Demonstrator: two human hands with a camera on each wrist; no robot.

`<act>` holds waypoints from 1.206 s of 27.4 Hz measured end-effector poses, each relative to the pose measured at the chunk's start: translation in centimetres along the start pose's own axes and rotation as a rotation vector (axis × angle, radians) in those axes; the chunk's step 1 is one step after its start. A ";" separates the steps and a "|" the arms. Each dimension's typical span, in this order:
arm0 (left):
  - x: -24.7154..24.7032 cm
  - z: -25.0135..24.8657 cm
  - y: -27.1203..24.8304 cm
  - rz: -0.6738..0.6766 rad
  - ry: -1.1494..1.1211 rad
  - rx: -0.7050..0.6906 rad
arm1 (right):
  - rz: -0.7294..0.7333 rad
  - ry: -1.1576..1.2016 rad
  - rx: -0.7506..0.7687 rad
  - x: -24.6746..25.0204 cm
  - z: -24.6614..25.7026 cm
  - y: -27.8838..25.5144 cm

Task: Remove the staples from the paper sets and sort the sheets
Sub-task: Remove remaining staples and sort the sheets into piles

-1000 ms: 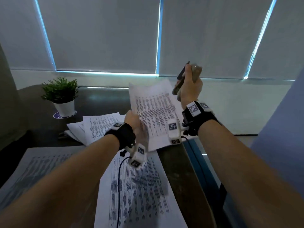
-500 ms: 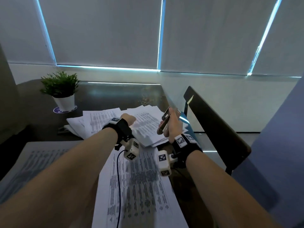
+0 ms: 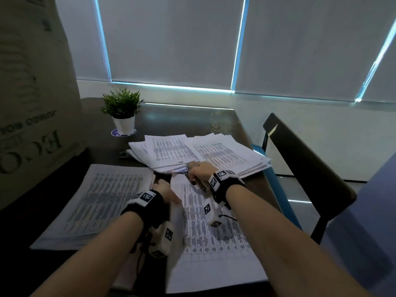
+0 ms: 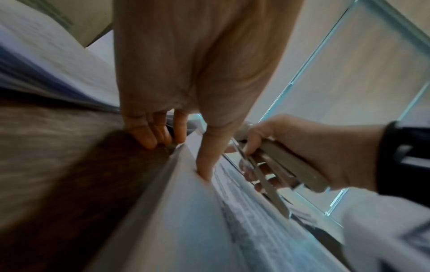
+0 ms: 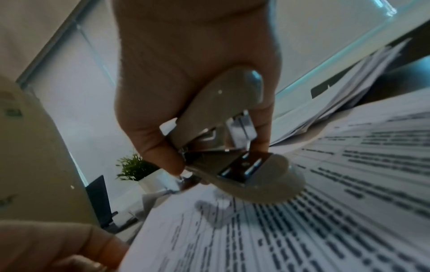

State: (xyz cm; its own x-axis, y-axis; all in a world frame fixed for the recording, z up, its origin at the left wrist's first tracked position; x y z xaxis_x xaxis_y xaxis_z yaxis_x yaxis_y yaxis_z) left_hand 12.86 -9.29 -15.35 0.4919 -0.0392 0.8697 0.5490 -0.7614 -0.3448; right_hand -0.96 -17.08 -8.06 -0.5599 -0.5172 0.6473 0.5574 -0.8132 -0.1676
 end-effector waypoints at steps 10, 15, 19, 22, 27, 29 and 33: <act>0.0 -0.7 0.3 0.071 -0.003 0.022 | 0.084 -0.346 0.038 -2.4 0.3 1.1; -0.1 -0.8 0.0 0.084 -0.013 0.013 | 0.054 -0.296 0.051 -2.5 -0.7 1.1; 0.3 -1.0 -0.8 0.036 -0.061 0.010 | -0.010 -0.234 0.092 -1.7 -0.8 0.8; 0.6 -0.9 -1.5 -0.001 -0.068 -0.007 | -0.049 -0.124 0.138 -1.5 -0.9 0.3; 1.7 -2.1 -3.2 -0.161 -0.203 -0.202 | -0.135 0.151 0.208 0.1 -0.7 -1.2; 2.1 -3.1 -4.1 -0.133 -0.429 -0.372 | -0.131 0.241 0.209 1.2 0.1 -2.3; 2.4 -3.9 -6.4 -0.055 -0.759 -0.440 | -0.264 0.418 0.177 5.3 0.3 -4.8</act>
State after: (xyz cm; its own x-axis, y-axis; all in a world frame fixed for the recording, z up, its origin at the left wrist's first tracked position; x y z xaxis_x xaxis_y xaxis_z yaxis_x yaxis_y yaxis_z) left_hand 7.91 -7.08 -9.68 0.8748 0.3271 0.3573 0.3522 -0.9359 -0.0055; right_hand -6.37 -15.83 -3.62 -0.8720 -0.3927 0.2922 0.4392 -0.8913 0.1130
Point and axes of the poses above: each hand's wrist, its own y-axis towards the middle knuckle, its own x-axis out of the back of the hand, z = x × y, the point moved 7 cm from there along y, towards the middle knuckle, and after that the axes turned 4 degrees about y, right-handed, at the moved point
